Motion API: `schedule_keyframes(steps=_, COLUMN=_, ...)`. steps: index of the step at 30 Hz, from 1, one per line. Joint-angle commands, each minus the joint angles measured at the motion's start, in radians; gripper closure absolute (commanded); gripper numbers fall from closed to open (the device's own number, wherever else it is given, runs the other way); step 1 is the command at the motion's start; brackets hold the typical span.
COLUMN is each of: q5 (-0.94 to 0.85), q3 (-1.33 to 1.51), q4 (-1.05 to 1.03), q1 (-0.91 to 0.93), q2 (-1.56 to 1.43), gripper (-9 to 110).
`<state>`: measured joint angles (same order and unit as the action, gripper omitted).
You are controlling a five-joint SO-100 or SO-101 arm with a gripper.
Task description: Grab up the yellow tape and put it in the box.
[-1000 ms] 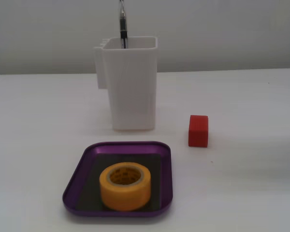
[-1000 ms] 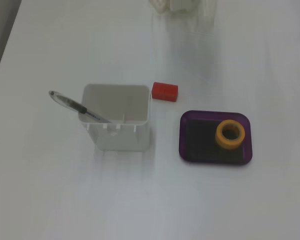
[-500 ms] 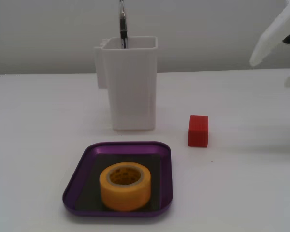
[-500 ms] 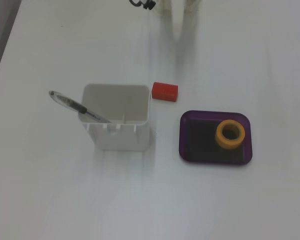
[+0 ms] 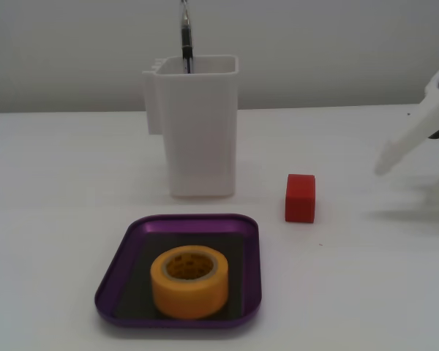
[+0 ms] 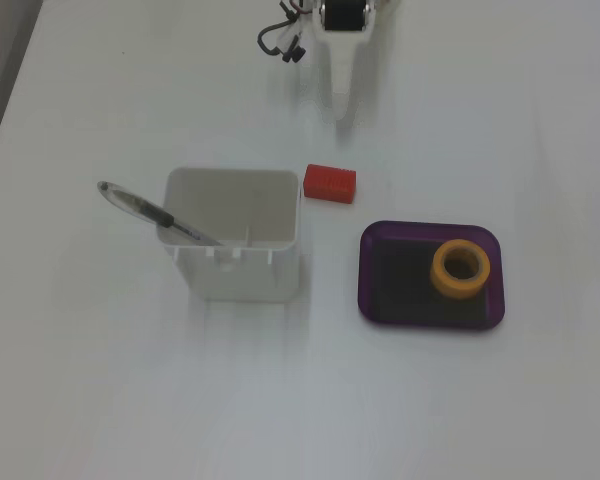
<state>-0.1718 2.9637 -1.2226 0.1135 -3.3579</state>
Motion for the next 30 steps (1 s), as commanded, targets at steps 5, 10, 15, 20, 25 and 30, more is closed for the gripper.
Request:
schedule_keyframes(steps=5, q5=0.006, q3=0.020, q4=-0.012, q1=-0.008, q2=-0.086, gripper=100)
schedule_keyframes(steps=10, q5=0.008, q3=0.021, q4=-0.015, q1=-0.009, q2=-0.086, gripper=102)
schedule_keyframes(steps=15, q5=0.008, q3=0.023, q4=-0.011, q1=-0.009, q2=-0.086, gripper=102)
schedule_keyframes(steps=20, q5=0.086, q3=0.067, q4=-0.005, q1=-0.006, q2=-0.086, gripper=102)
schedule_keyframes(steps=25, q5=0.118, q3=0.075, q4=-0.003, q1=-0.008, q2=-0.086, gripper=102)
schedule_keyframes(steps=30, q5=0.121, q3=0.075, q4=-0.003, q1=-0.009, q2=-0.084, gripper=102)
